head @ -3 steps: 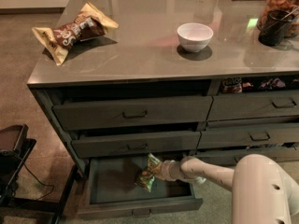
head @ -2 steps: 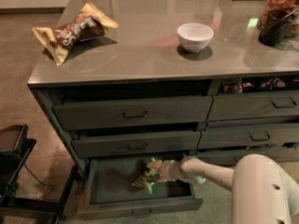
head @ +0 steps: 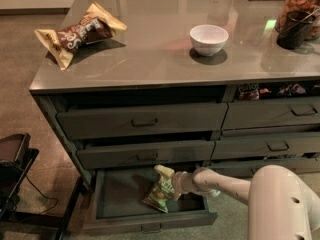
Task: Place green jalapeno chip bag into bottom drawer
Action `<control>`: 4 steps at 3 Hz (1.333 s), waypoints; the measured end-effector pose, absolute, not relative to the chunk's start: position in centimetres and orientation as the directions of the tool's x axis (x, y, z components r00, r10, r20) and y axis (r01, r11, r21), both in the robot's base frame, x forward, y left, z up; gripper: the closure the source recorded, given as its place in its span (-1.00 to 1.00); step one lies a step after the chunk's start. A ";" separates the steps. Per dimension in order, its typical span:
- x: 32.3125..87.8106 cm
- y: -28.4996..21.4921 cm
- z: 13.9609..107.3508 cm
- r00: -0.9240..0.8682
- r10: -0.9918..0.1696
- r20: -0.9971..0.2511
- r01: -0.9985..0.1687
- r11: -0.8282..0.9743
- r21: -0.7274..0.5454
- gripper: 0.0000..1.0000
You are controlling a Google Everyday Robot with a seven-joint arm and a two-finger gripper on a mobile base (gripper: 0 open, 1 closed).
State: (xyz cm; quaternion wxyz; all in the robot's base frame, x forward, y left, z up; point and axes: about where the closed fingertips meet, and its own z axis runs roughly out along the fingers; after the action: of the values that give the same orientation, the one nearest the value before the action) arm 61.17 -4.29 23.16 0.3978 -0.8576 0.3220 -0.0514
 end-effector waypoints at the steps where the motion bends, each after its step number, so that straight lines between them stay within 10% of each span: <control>1: 61.4 -5.4 23.9 0.783 -0.606 -0.144 -0.512 -0.496 -0.701 -1.00; 2: 61.0 -7.8 25.6 0.765 -0.635 -0.105 -0.518 -0.510 -0.687 -1.00; 4: 59.4 -16.8 32.3 0.657 -0.754 0.029 -0.546 -0.502 -0.670 -0.19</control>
Offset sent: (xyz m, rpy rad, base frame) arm -0.0071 -0.0678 0.0485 -0.1374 -0.0391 -0.0824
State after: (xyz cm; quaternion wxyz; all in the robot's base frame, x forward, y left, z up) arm 59.37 -16.84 32.33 0.3213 -0.8516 0.3816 -0.1612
